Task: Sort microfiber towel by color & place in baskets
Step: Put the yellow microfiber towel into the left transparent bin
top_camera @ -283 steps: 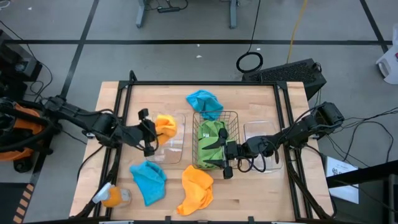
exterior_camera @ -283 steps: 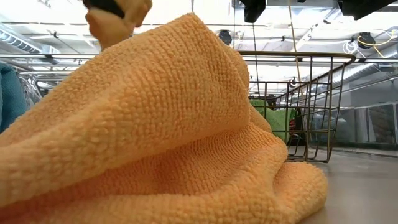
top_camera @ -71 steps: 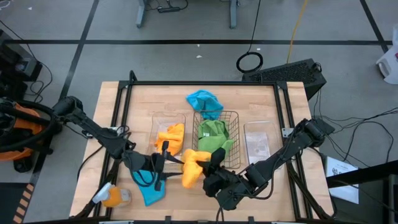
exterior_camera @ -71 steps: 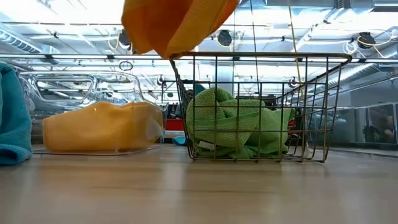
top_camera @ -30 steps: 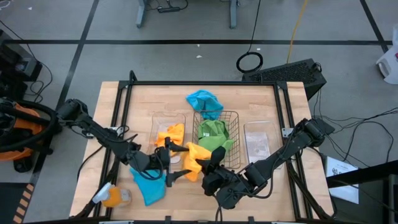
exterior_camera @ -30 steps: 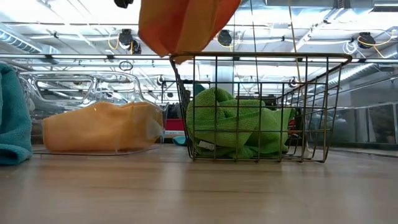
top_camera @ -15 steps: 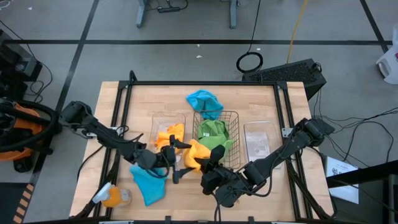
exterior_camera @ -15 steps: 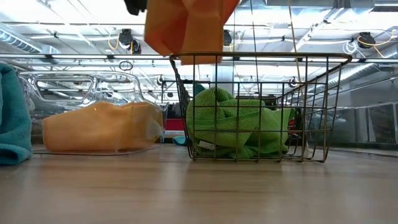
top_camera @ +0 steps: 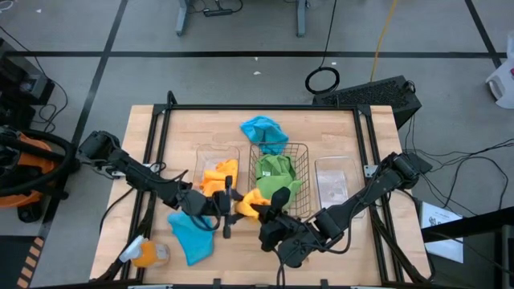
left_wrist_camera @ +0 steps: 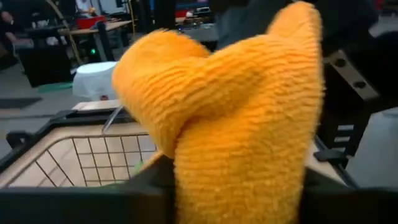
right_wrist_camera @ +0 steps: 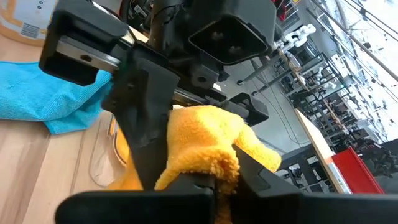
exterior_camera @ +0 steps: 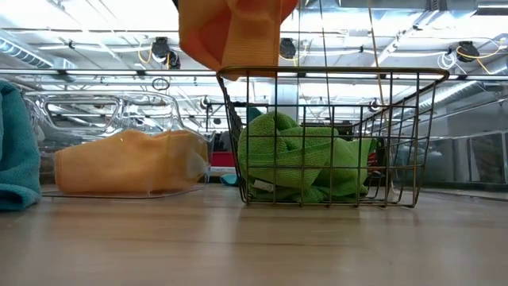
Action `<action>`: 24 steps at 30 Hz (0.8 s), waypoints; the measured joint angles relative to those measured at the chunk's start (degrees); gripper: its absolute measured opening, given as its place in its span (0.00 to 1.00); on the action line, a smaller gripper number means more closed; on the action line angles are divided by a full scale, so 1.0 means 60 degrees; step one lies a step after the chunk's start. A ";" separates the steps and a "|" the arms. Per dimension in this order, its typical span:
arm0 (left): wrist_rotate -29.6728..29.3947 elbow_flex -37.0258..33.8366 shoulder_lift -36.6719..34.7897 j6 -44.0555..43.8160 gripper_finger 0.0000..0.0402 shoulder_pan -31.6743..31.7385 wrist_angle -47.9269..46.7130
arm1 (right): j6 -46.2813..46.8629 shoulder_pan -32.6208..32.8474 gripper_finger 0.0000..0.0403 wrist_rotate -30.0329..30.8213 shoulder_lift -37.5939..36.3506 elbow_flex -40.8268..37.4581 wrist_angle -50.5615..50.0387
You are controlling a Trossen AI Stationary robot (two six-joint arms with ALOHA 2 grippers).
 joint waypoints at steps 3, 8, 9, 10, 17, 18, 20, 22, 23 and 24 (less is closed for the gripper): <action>0.0007 0.0000 -0.0011 0.0410 0.13 -0.0089 -0.0039 | 0.0018 0.0004 0.02 -0.0004 0.0000 0.0000 -0.0003; 0.0049 0.0004 -0.0539 0.0548 0.06 -0.0240 -0.0796 | 0.0200 0.0060 0.08 -0.0025 0.0004 0.0000 -0.0034; 0.0042 0.0004 -0.0706 0.0544 0.07 -0.0282 -0.1080 | 0.0198 0.0096 0.11 -0.0014 0.0004 0.0000 -0.0079; 0.0034 0.0004 -0.0882 0.0546 0.06 -0.0311 -0.1321 | 0.0218 0.0138 0.14 -0.0003 0.0004 0.0000 -0.0102; -0.0143 0.0004 -0.2412 0.0562 0.04 -0.0349 -0.2976 | 0.0881 0.0466 0.38 0.0005 0.0007 0.0000 -0.0145; -0.0225 0.0004 -0.2668 0.0558 0.04 -0.0342 -0.3299 | 0.1082 0.0502 0.41 0.0012 0.0007 0.0000 -0.0211; -0.0532 0.0004 -0.3185 0.0541 0.04 -0.0345 -0.4067 | 0.1426 0.0536 0.47 0.0011 0.0007 0.0000 -0.0451; -0.0894 0.0004 -0.3683 0.0313 0.04 -0.0341 -0.4888 | 0.1877 0.0571 0.51 0.0007 0.0006 0.0000 -0.0834; -0.1074 0.0004 -0.3942 0.0133 0.04 -0.0315 -0.5298 | 0.2085 0.0574 0.52 0.0007 0.0007 0.0000 -0.1016; -0.1245 0.0004 -0.4183 -0.0051 0.04 -0.0277 -0.5733 | 0.2303 0.0576 0.53 0.0005 0.0007 0.0000 -0.1208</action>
